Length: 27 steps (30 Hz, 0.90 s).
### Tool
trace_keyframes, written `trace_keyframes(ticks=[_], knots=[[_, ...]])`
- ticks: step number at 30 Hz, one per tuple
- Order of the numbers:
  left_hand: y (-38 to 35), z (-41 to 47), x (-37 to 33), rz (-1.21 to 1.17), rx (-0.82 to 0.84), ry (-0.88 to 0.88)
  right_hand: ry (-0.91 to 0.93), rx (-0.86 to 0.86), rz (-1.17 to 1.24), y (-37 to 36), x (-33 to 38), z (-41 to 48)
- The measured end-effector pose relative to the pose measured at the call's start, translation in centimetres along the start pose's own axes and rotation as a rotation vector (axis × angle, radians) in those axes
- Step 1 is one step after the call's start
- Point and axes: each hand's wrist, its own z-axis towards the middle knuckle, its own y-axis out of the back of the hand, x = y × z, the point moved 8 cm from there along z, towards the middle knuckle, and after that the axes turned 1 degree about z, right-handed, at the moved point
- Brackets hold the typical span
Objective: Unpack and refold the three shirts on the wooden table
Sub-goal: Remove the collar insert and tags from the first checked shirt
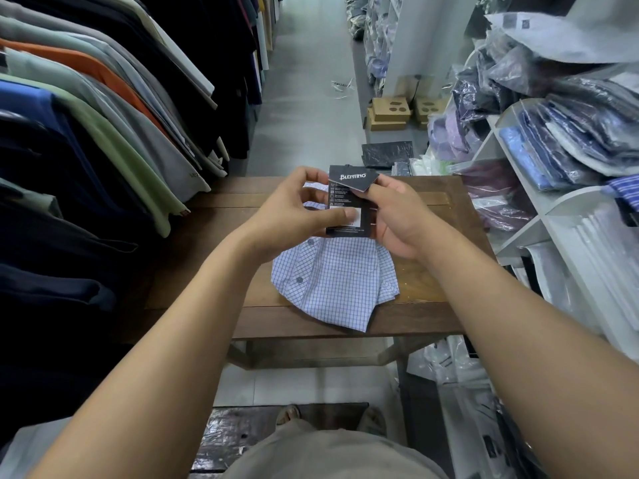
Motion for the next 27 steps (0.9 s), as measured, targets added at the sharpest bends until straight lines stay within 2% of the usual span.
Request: trace_keyframes(ticks=[7, 16, 23, 27], knots=[[-0.5, -1.0, -2.1, -0.192, 0.089, -0.045, 0.058, 0.112, 0.067, -0.2, 1.3, -0.3], [-1.3, -2.8, -5.2, -0.311, 0.351, -0.041, 0.091, 0.504, 0.181, -3.5, 4.3, -2.5], [-2.1, -5.1, -6.8, -0.373, 0.581, -0.099, 0.096, 0.718, 0.238, -5.3, 5.7, -4.8], [-2.0, -5.6, -7.1, -0.391, 0.649, -0.142, 0.060, 0.726, 0.222, -5.7, 5.5, -4.6]])
